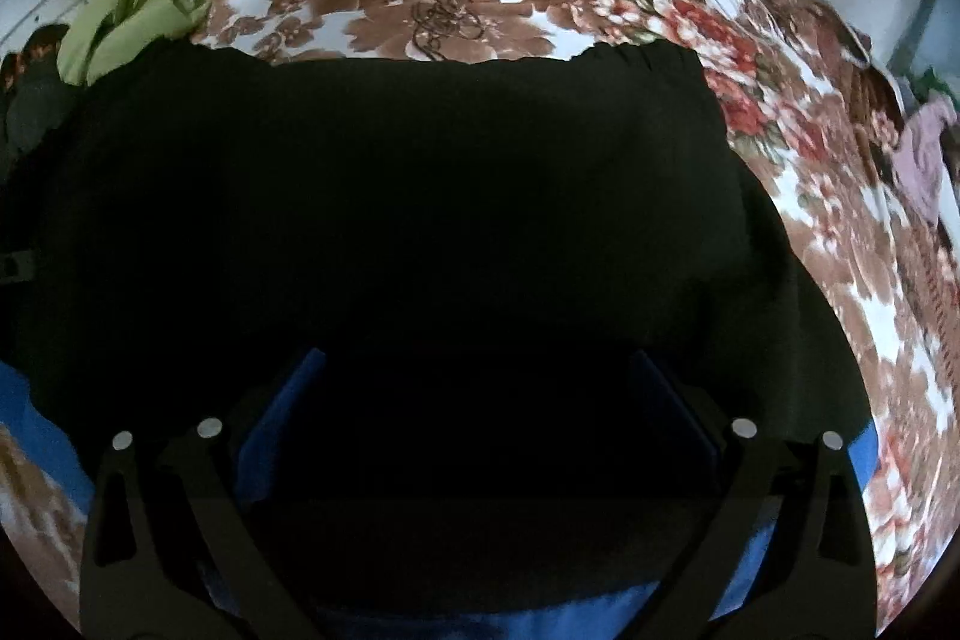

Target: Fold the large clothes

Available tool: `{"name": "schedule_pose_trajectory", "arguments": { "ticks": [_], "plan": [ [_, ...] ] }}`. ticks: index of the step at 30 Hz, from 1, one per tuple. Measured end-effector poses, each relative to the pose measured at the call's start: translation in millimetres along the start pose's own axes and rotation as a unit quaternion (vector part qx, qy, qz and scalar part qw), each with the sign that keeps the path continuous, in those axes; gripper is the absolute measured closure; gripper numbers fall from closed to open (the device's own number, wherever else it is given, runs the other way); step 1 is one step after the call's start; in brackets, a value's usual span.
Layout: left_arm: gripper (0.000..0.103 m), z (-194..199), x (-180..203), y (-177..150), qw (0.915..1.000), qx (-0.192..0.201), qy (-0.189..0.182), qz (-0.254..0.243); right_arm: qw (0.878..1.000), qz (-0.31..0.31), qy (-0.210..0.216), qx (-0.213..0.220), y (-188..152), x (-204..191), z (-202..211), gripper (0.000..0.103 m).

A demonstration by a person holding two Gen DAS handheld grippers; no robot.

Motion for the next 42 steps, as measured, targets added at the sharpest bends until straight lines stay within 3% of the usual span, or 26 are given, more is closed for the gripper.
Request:
{"name": "schedule_pose_trajectory", "arguments": {
  "ticks": [6, 15, 18, 20, 22, 29, 37, 42],
  "plan": [
    [0.092, 14.5, 30.2, 4.9, 0.9998, 0.005, -0.008, -0.020, 1.000, -0.011, 0.019, -0.003, -5.9, -6.8, 26.0, 0.005],
    [0.094, 40.1, 97.8, 4.0, 0.9961, 0.010, -0.019, -0.086, 0.999, 0.043, -0.028, -0.015, -22.2, -19.0, 7.6, 0.005],
    [0.094, 45.2, 123.9, 2.5, 0.9940, 0.012, -0.019, -0.107, 0.999, 0.016, -0.028, 0.009, -19.4, -3.2, 28.1, 0.005],
    [0.094, 49.5, 144.1, 0.5, 0.9928, 0.013, -0.023, -0.117, 0.998, 0.007, -0.055, 0.028, -21.3, 15.6, 45.9, 0.005],
    [0.094, 53.0, 159.8, -3.2, 0.9916, 0.013, -0.027, -0.126, 0.997, 0.009, -0.076, 0.015, -31.1, 29.7, 47.3, 0.005],
    [0.094, 46.2, 228.9, -22.6, 0.9843, 0.002, -0.040, -0.172, 0.999, -0.046, -0.018, -0.010, -58.8, 42.4, 14.3, 0.005],
    [0.094, 13.3, 299.8, -35.8, 0.9761, -0.012, -0.072, -0.205, 0.996, -0.084, 0.015, -0.011, -69.6, 51.3, 17.0, 0.005],
    [0.094, -21.7, 333.5, -45.8, 0.9712, -0.030, -0.073, -0.225, 0.993, -0.107, 0.039, -0.015, -78.4, 59.8, 23.2, 0.005]
  ]
}}
Point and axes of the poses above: each gripper's, at about its wrist camera, not at the fingertips, and z roughly against the way its jaws point, x to its right, y to its top, the point moved 8 cm from there along -z, roughly the way its jaws point, and after that the axes turned 15 degrees about z, right-handed, at the moved point
